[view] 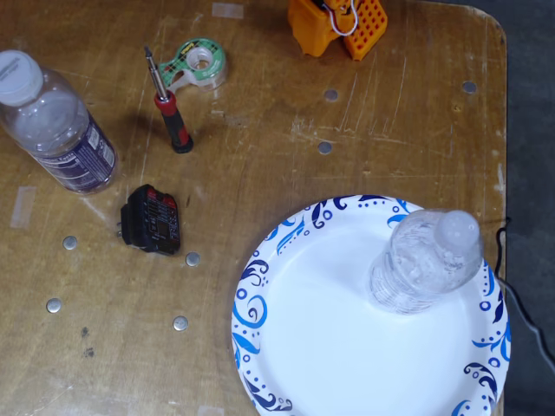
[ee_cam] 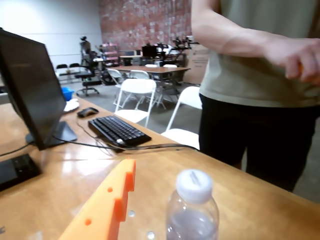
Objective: Move the bottles to the plate
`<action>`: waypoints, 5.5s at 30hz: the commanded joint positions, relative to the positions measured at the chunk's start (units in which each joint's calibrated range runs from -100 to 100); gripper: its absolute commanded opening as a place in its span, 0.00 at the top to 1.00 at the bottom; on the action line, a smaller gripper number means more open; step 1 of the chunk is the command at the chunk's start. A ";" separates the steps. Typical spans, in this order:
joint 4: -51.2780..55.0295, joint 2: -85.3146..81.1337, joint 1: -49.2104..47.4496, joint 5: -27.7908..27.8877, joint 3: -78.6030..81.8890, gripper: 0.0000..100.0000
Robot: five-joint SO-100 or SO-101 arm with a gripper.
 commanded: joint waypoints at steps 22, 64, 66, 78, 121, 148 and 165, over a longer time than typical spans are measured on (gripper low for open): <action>-14.18 12.20 5.40 0.11 6.03 0.72; -14.62 46.43 3.24 0.01 -15.77 0.72; -14.62 46.35 3.56 0.01 -15.77 0.72; -18.88 46.26 3.46 0.06 -13.97 0.72; -21.15 50.56 3.13 -0.93 -14.33 0.64; 4.35 58.66 0.87 -2.65 -35.77 0.64; 5.31 59.25 4.21 -2.13 -39.91 0.65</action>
